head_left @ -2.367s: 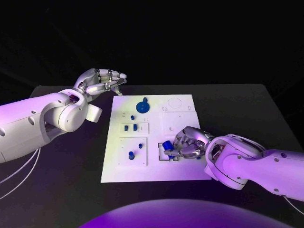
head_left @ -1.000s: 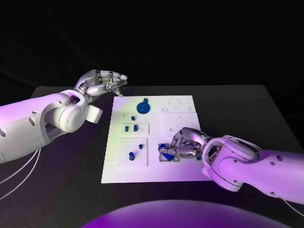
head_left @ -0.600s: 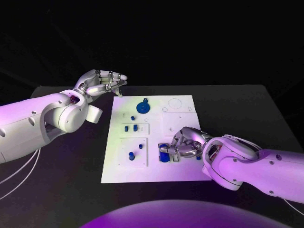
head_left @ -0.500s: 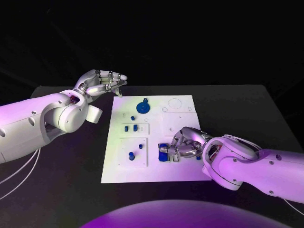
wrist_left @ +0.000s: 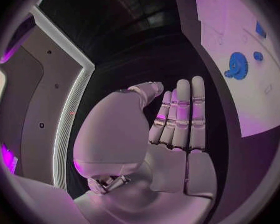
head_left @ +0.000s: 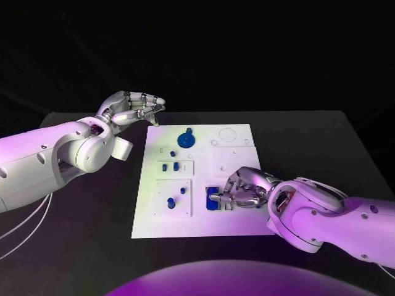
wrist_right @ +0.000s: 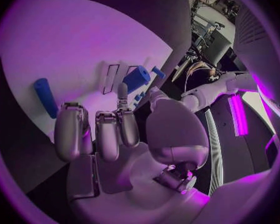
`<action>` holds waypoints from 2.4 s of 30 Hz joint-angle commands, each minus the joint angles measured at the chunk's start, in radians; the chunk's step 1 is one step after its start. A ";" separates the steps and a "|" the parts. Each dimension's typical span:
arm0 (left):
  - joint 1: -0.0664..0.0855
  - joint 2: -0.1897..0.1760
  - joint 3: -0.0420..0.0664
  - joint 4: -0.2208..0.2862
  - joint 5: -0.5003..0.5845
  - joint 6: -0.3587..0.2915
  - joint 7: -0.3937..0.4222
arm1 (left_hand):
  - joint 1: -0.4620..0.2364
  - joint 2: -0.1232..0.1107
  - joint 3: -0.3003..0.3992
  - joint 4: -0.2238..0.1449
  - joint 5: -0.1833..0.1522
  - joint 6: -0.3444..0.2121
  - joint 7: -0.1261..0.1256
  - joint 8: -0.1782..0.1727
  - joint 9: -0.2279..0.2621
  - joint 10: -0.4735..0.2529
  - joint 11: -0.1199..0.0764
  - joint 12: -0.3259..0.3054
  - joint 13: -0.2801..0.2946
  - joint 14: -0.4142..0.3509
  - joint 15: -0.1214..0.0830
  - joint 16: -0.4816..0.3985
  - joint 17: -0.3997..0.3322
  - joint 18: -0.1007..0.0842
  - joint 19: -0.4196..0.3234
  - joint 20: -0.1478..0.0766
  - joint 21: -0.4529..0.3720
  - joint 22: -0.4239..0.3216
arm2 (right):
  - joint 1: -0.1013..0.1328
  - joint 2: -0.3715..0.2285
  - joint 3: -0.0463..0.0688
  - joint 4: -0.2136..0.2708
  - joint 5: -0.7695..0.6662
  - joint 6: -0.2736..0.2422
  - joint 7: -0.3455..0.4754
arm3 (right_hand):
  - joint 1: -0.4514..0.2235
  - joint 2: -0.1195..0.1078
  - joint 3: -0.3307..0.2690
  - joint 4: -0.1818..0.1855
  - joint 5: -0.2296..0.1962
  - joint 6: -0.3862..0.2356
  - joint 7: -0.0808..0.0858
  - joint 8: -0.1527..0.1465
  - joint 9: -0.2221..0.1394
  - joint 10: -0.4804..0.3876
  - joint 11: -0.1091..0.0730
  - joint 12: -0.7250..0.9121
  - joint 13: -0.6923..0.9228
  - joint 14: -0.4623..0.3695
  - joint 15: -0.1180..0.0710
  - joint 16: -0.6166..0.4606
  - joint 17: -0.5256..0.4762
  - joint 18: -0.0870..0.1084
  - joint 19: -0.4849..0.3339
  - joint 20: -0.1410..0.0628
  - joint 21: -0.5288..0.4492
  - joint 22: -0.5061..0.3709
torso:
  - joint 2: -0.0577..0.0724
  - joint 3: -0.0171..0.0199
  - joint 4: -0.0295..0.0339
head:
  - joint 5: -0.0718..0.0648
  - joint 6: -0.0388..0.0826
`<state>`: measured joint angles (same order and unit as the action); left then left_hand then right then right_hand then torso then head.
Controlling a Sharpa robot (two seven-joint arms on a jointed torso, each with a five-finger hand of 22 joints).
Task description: Assemble the parts on the task board
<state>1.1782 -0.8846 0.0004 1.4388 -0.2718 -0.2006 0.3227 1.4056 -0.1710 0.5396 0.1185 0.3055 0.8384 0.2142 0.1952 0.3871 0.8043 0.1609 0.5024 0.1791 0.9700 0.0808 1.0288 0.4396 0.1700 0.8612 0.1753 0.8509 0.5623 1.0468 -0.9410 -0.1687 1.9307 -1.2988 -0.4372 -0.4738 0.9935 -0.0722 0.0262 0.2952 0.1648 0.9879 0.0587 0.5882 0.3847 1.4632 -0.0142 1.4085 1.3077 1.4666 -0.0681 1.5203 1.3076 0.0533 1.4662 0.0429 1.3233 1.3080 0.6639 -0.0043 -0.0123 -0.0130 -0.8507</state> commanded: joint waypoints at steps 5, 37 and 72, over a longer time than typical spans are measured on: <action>0.001 0.001 0.001 0.001 -0.004 0.015 0.003 | 0.001 0.002 0.003 -0.005 0.005 -0.007 0.009 0.000 -0.001 -0.008 0.000 0.008 -0.003 -0.005 0.002 -0.006 0.002 0.013 -0.007 -0.003 0.007 0.002 | 0.002 -0.026 0.000 0.025 0.012 0.050 0.084 | 0.138 0.012 0.004 -0.011 0.003 -0.013 -0.002 0.007 0.000 0.007 -0.001 0.006 0.107 0.083 -0.008 0.005 0.158 -0.009 0.036 -0.009 0.011 0.203 | -0.001 0.0001 -0.0015 | 0.000 0.002; 0.000 0.002 0.000 0.000 -0.006 0.018 0.001 | 0.002 0.002 0.003 -0.006 0.005 -0.007 0.009 0.000 -0.001 -0.008 0.000 0.008 -0.003 -0.006 0.002 -0.006 0.002 0.013 -0.007 -0.003 0.008 0.002 | 0.001 0.003 0.000 -0.035 -0.019 0.075 0.046 | 0.269 -0.004 0.057 -0.004 0.007 -0.006 -0.003 -0.004 -0.012 0.011 -0.002 0.006 0.116 0.084 -0.010 0.008 0.164 -0.010 0.038 -0.011 0.018 0.205 | 0.001 0.0006 -0.0008 | 0.004 -0.001; 0.000 -0.002 0.000 0.001 -0.008 0.012 0.003 | 0.003 0.002 0.004 -0.009 0.005 -0.007 0.009 0.001 -0.001 -0.009 0.000 0.010 -0.004 -0.006 0.002 -0.006 0.002 0.013 -0.009 -0.002 0.009 0.003 | 0.002 -0.006 0.000 -0.033 -0.003 0.107 0.071 | 0.210 -0.058 0.032 -0.003 0.007 0.001 -0.001 -0.003 -0.015 0.014 0.000 0.007 0.121 0.084 -0.007 0.008 0.165 -0.010 0.038 -0.008 0.018 0.205 | 0.001 -0.0005 0.0001 | 0.005 -0.005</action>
<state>1.1781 -0.8865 0.0002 1.4375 -0.2756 -0.1976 0.3168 1.4056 -0.1710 0.5423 0.1159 0.3055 0.8384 0.2142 0.1952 0.3872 0.8043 0.1609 0.5073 0.1760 0.9700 0.0808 1.0288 0.4410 0.1701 0.8575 0.1715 0.8549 0.5644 1.0487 -0.9462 -0.1686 1.8973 -1.2966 -0.3398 -0.4070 1.2080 -0.1316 0.0596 0.2926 0.1682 0.9809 0.0587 0.5881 0.3707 1.4632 -0.0142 1.4124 1.3080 1.4666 -0.0681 1.5241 1.3074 0.0535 1.4663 0.0357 1.3379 1.3079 0.6644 -0.0053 -0.0118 -0.0084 -0.8551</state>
